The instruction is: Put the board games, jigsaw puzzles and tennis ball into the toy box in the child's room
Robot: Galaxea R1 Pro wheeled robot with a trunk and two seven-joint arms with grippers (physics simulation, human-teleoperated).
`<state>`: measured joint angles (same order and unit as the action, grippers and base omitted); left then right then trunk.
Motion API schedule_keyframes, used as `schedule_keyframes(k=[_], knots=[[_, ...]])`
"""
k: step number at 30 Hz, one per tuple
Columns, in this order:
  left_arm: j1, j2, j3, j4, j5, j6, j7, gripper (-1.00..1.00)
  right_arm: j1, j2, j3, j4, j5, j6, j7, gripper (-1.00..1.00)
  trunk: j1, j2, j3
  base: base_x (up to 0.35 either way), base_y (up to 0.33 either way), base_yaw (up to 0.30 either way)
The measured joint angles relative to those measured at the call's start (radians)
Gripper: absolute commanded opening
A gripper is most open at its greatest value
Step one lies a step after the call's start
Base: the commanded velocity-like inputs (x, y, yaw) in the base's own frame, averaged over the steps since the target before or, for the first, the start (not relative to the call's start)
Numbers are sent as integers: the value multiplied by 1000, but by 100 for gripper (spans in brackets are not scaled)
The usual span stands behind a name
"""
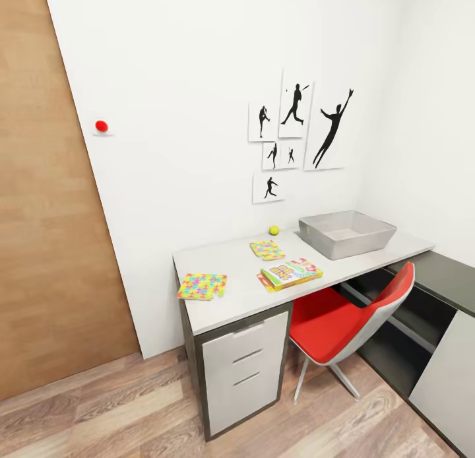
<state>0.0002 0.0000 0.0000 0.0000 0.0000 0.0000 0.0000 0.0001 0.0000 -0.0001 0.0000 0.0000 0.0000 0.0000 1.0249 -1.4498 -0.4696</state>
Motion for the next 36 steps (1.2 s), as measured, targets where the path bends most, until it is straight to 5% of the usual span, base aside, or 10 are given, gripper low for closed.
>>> schedule_keyframes(k=[10,36], knots=[[-1,-11,3,1,1,-4,0,100,-2,27,0,-3,1,2,3,100,0,0,0,0,0,0],[-2,-6,1,1,0,-4,0,100,-2,21,-1,-3,1,1,-1,100,0,0,0,0,0,0]])
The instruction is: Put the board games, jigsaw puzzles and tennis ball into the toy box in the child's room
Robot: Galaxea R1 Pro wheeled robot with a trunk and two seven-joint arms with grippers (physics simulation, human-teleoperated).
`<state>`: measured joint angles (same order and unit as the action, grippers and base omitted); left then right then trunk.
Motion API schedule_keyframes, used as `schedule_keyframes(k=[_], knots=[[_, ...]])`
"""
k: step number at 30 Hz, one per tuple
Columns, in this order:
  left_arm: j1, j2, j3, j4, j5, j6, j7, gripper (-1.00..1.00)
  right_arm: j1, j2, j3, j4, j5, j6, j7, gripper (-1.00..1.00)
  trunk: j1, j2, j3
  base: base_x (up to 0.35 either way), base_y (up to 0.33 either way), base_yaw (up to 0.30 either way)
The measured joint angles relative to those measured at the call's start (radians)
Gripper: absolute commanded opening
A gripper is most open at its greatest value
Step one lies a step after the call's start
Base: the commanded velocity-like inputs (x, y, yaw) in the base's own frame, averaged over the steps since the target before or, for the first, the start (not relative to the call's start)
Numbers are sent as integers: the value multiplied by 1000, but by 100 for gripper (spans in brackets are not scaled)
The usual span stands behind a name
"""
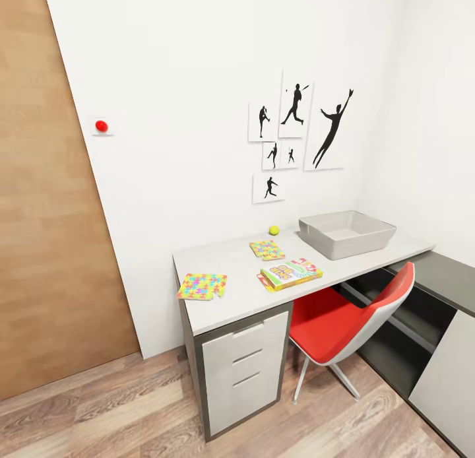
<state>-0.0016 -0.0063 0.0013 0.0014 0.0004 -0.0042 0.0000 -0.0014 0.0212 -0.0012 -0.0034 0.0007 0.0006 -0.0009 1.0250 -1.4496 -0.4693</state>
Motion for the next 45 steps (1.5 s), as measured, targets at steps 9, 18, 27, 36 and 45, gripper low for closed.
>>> schedule_keyframes(k=[9,18,27,36,45], knots=[[0,0,-1,0,0,0,0,100,0,0,0,1,-2,1,0,100,0,0,0,0,0,-126],[0,-3,3,0,1,-1,0,100,0,-1,0,1,-3,1,0,100,0,0,0,0,0,-259],[0,-6,6,0,1,-1,0,100,0,-3,0,1,-4,1,1,100,0,0,0,0,0,-272],[0,-7,6,0,3,-1,0,100,0,-3,0,1,-5,0,3,100,0,0,0,0,0,-274],[0,-7,-3,0,1,0,0,100,0,-4,0,1,-5,0,4,100,-23,42,19,0,0,-274]])
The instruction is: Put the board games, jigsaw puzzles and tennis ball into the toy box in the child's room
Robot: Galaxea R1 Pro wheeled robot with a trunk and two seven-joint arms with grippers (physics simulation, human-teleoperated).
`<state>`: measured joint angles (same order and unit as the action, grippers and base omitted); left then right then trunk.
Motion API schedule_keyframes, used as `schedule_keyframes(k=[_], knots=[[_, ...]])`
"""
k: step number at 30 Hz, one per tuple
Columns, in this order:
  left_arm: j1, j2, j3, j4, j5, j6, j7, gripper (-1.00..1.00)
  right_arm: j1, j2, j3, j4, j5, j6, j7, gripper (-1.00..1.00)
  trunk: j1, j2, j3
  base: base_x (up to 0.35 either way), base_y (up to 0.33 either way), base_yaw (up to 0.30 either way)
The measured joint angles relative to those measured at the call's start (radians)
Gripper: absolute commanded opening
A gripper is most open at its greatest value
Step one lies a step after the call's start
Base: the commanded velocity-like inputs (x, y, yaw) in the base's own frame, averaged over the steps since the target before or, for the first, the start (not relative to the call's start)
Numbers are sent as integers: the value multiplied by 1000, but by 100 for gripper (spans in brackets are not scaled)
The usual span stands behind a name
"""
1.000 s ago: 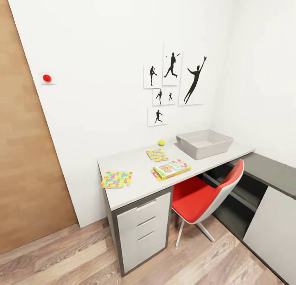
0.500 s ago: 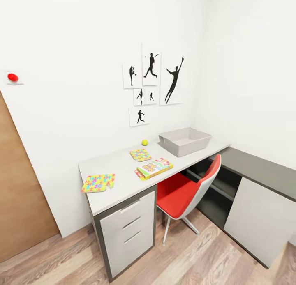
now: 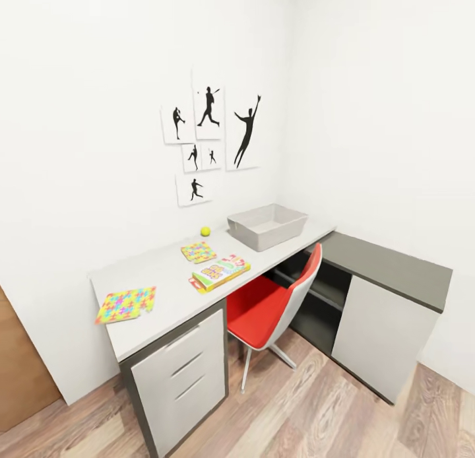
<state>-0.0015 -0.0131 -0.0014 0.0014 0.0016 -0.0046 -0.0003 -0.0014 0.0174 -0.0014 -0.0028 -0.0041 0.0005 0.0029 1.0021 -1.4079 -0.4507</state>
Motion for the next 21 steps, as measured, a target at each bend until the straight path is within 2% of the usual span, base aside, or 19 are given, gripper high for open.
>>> schedule_keyframes(k=[8,21], knots=[[0,1,-3,0,-1,-15,-1,100,0,-1,-1,0,1,0,0,100,-31,56,25,0,0,-257],[-1,4,1,-16,-2,-26,0,100,0,0,1,-1,5,0,-5,100,-81,147,66,0,0,-47]])
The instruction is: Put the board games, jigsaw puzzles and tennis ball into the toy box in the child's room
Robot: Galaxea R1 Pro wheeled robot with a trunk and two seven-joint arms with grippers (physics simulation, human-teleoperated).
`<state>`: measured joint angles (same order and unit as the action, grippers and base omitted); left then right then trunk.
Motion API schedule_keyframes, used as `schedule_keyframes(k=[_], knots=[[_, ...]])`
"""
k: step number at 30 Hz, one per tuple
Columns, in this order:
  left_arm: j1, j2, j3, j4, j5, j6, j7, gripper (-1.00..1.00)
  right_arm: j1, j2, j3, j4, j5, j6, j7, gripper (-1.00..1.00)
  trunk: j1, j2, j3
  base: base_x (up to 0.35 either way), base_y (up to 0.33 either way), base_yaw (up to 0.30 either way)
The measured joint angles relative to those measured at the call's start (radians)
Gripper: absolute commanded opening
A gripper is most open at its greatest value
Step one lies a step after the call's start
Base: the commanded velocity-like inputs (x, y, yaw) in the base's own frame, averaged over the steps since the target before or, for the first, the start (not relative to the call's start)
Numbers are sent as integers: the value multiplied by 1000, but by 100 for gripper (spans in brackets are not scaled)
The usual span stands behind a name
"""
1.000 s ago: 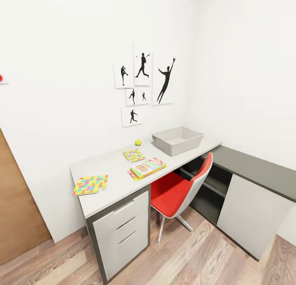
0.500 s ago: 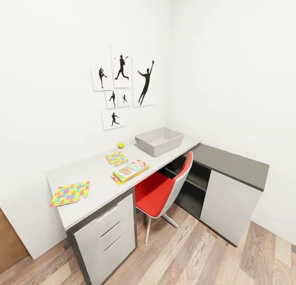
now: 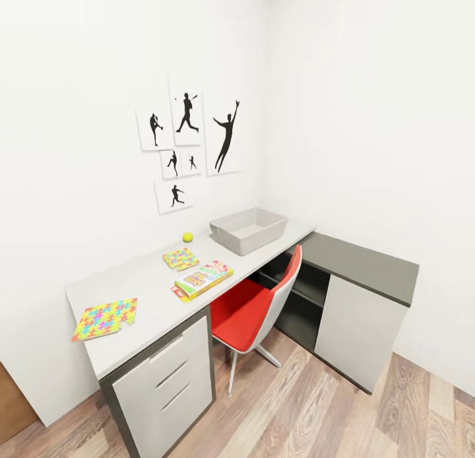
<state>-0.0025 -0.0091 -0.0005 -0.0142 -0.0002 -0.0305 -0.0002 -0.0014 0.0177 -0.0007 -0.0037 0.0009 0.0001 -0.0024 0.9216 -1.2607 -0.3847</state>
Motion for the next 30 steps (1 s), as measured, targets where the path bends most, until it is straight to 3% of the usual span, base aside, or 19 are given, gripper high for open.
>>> schedule_keyframes(k=[10,16,21,23,30], knots=[[-1,5,-1,-142,-2,12,-1,100,0,3,-4,0,0,0,0,100,-38,70,31,0,0,-3],[-14,9,-1,-216,-2,55,-4,100,0,4,-5,-1,-2,-25,0,100,-61,112,50,0,0,0],[-71,11,-1,-269,-1,147,-7,100,-1,11,-6,-15,-2,-105,2,100,-80,147,66,0,0,0],[-114,10,-1,-301,-1,224,-9,100,-7,9,-6,-46,-5,-136,4,100,-88,161,73,0,0,0],[-217,10,1,-398,3,408,-13,100,-63,4,-17,-162,-52,-82,6,100,-115,210,95,0,0,0]])
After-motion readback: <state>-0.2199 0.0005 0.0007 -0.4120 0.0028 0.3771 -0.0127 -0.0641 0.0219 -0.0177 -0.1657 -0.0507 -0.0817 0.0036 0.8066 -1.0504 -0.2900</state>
